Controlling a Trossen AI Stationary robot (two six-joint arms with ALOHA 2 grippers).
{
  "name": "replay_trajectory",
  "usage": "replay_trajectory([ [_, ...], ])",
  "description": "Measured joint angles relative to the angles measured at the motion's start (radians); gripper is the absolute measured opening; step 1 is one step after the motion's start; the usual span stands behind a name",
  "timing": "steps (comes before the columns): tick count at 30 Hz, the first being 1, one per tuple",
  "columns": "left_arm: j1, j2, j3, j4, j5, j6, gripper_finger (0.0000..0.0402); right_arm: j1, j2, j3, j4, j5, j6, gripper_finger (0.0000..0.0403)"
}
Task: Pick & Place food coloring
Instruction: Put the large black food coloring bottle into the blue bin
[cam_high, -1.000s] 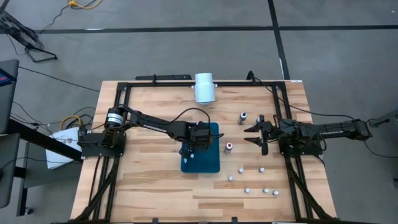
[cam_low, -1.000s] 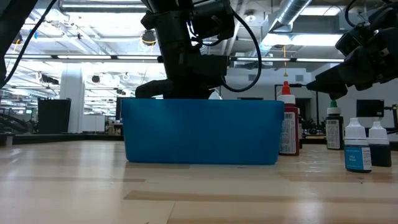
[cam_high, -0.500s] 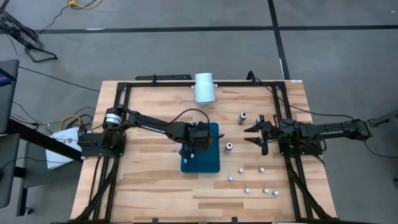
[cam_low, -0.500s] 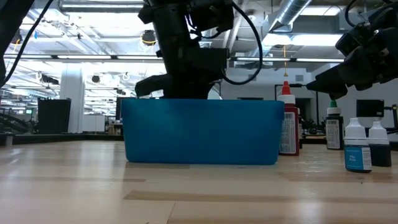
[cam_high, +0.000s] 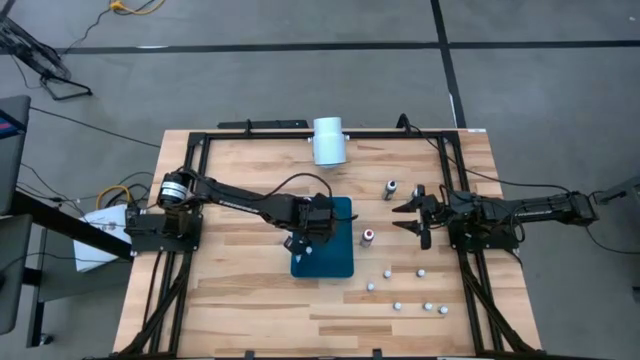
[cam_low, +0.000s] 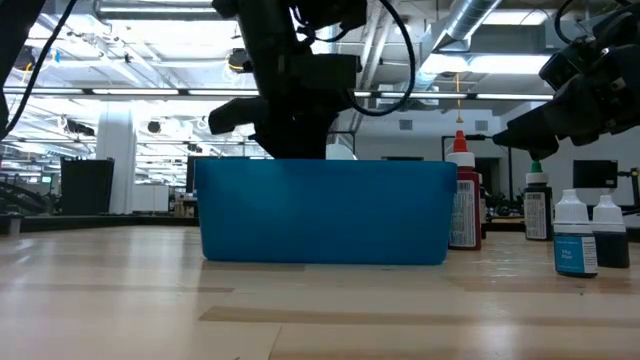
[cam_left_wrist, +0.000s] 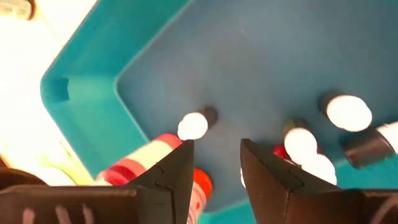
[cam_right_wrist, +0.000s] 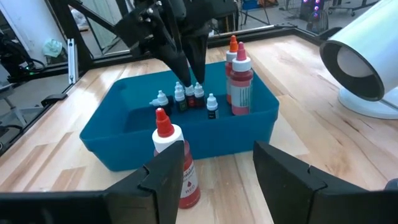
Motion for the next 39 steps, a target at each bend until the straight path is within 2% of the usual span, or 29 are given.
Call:
replay_trajectory([
  [8, -0.025, -0.059, 0.000, -0.018, 0.012, -0.030, 0.0123, 0.000, 0.000, 0.000, 0.003, 0.000, 0.000, 0.0184],
  [14, -0.060, -0.123, -0.046, 0.024, 0.087, -0.041, 0.0123, 0.000, 0.000, 0.000, 0.000, 0.000, 0.000, 0.0184],
  [22, -0.090, -0.321, -0.394, 0.321, 0.041, -0.050, 0.0123, 0.000, 0.000, 0.000, 0.002, 0.000, 0.000, 0.0184],
  [33, -0.110, -0.702, -0.768, 0.432, 0.022, -0.241, 0.0123, 0.000, 0.000, 0.000, 0.000, 0.000, 0.000, 0.0184],
  [39, -0.108, -0.898, -1.028, 0.647, 0.020, -0.241, 0.0123, 0.000, 0.000, 0.000, 0.001, 0.000, 0.000, 0.0184],
])
